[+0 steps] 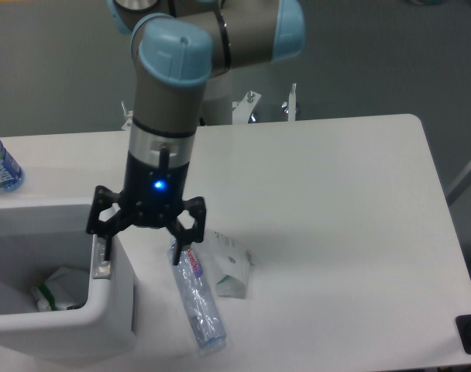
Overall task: Open the trash can
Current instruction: 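Push the lid handle to swing the trash can lid open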
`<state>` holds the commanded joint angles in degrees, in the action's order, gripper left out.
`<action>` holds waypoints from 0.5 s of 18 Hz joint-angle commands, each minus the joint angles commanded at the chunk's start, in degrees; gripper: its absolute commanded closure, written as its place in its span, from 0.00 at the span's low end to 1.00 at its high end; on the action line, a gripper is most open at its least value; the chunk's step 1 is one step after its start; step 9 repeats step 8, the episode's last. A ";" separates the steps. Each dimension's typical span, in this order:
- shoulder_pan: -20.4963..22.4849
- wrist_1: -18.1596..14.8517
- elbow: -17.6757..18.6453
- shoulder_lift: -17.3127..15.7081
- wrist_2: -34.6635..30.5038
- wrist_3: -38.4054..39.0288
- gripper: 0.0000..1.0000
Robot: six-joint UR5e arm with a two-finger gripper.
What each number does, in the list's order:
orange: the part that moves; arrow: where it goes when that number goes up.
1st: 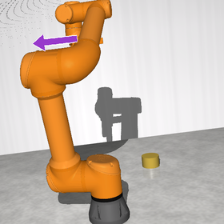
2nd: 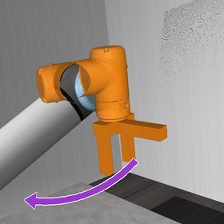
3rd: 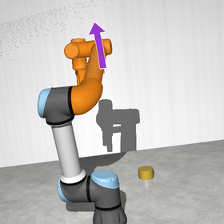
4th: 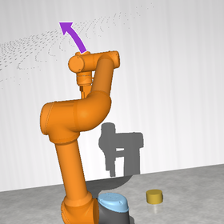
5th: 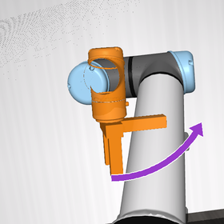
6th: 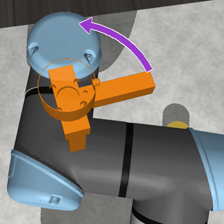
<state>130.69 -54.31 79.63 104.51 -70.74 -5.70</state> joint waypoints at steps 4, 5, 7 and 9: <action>0.97 -1.66 0.96 -0.80 -13.53 -8.59 0.00; 1.06 -3.24 1.14 -0.62 -14.68 -11.93 0.00; 0.97 -6.05 1.32 -0.45 -18.27 -18.26 0.00; 1.06 -6.76 1.32 -0.45 -20.03 -20.46 0.00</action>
